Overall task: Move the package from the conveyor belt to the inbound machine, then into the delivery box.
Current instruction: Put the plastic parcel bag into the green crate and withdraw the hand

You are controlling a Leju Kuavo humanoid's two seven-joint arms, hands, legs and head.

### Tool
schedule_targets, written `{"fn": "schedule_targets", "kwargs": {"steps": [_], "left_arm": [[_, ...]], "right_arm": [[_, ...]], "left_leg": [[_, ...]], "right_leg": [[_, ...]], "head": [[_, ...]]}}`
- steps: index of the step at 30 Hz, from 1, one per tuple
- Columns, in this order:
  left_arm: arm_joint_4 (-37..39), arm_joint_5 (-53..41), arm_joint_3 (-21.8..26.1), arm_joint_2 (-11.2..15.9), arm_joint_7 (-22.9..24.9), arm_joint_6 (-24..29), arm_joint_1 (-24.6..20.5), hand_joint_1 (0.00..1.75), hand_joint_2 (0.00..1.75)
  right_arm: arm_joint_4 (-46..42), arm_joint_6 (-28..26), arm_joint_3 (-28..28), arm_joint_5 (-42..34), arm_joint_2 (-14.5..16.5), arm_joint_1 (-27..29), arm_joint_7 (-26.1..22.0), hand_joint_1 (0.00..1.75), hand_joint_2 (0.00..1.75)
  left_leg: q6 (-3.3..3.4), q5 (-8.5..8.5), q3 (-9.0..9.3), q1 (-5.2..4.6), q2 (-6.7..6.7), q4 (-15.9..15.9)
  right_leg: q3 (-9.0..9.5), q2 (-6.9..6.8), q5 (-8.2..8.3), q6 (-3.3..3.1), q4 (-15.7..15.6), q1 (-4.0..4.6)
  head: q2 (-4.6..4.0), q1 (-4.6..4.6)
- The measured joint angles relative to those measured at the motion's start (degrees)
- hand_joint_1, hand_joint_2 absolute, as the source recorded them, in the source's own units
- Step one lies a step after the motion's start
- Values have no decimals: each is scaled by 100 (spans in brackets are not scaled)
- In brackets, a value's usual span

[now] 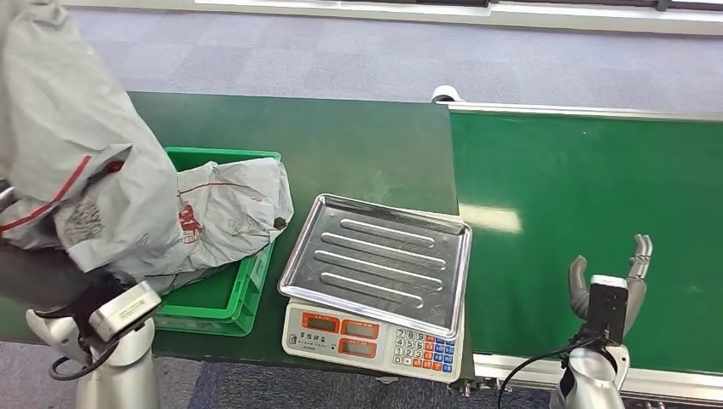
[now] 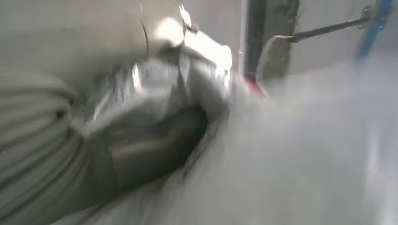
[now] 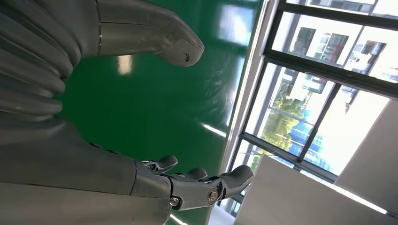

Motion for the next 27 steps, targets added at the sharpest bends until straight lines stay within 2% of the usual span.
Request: {"fn": "schedule_targets", "kwargs": {"steps": [2,5,8,12,21,22,25,26,27], "left_arm": [[416,-566,182,-24,729,-293,-17,175,175],[956,-1252,290,7,1936,-1129,-1,175,175],[1448,-1637,295,76,2567,-1874,54,175,175],[2003,-1804,289,173,2920,-2449,74,175,175],[2607,-1841,259,344,3198,-3066,44,175,175],[2640,-1830,246,358,3205,-3132,43,154,175],[2698,-1802,197,385,3218,-3286,47,23,175],[2714,-1797,183,391,3224,-3318,48,0,175],[2730,-1779,168,395,3220,-3340,50,0,175]], "right_arm": [[-42,32,-11,63,0,43,0,0,175],[-68,148,-65,187,-1,62,0,0,175],[-69,232,-96,278,-2,46,0,0,175],[-45,290,-98,326,0,-29,0,0,175],[61,349,-98,358,0,-204,2,0,175],[69,355,-98,365,0,-209,2,0,175],[79,368,-98,376,1,-213,1,0,175],[81,372,-98,379,1,-213,1,0,175],[81,375,-98,381,2,-212,1,0,175]], "left_leg": [[0,0,1,0,0,0],[-1,0,0,1,4,-1],[-2,1,0,1,7,-1],[-2,1,-1,1,9,0],[-2,0,-1,1,8,-1],[-2,0,0,1,8,-1],[-2,0,0,1,7,-1],[-2,1,0,1,7,-1],[-2,1,0,1,6,-1]], "right_leg": [[0,0,0,0,0,1],[-2,3,2,-2,0,2],[-4,4,2,-2,0,2],[-4,6,2,-2,0,1],[-4,7,1,-2,0,1],[-3,7,1,-2,0,1],[-1,5,1,-2,0,2],[-1,4,1,-2,0,2],[0,3,1,-2,0,2]], "head": [[0,0],[0,-1],[0,0],[0,-1],[0,0],[0,0],[0,0],[0,0],[0,0]]}}
